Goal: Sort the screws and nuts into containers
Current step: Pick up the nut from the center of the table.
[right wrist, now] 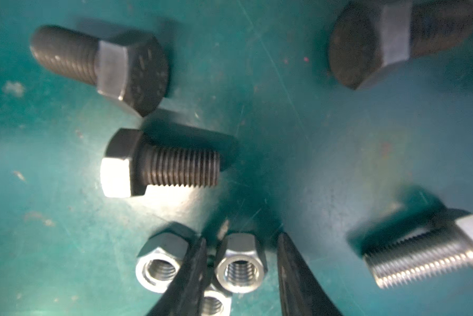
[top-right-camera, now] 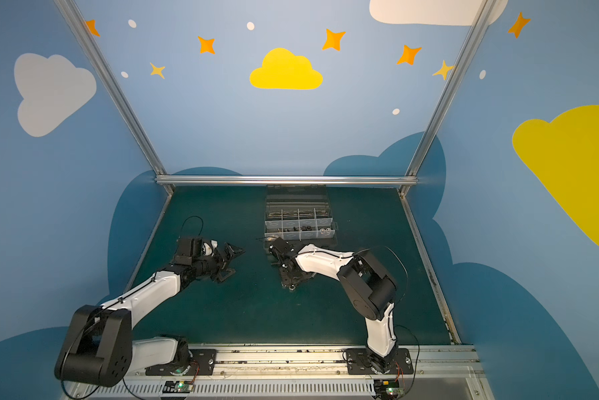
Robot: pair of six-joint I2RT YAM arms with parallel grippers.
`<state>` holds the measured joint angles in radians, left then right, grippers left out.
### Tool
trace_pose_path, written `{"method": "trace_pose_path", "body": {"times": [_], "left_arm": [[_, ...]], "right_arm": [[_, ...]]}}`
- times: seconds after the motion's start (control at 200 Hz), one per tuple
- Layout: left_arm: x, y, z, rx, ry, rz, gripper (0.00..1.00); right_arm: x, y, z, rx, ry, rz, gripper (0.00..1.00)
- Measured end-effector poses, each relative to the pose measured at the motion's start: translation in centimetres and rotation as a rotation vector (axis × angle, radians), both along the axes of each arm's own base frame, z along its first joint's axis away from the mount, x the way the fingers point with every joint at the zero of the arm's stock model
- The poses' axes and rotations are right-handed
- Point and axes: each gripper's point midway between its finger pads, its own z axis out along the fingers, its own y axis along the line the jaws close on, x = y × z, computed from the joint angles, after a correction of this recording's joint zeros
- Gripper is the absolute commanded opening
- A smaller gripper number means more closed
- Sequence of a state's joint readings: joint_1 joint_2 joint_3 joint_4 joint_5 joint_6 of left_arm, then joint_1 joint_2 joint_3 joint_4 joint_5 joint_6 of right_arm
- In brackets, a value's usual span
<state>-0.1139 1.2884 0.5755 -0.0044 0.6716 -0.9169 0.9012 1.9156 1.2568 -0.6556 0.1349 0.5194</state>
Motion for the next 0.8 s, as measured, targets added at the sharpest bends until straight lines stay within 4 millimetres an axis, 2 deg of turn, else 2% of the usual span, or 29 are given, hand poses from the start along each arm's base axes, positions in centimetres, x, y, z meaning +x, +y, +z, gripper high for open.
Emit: {"method": "trace_pose_path", "body": {"times": [0.451,0.671,0.801], "left_arm": [[-0.01,0.00,-0.01,0.000,0.000,0.000,1.00],[0.00,0.01,-0.01,0.001,0.000,0.000,1.00],[0.00,0.02,0.00,0.001,0.000,0.000,1.00]], "right_arm": [[0.08,-0.05,0.01,-0.005,-0.007,0.002,0.18],[0.26,-0.20,0.09,-0.012,-0.019,0.005,0.00],[0.26,-0.79,0.24,-0.019,-0.019,0.018,0.00]]}}
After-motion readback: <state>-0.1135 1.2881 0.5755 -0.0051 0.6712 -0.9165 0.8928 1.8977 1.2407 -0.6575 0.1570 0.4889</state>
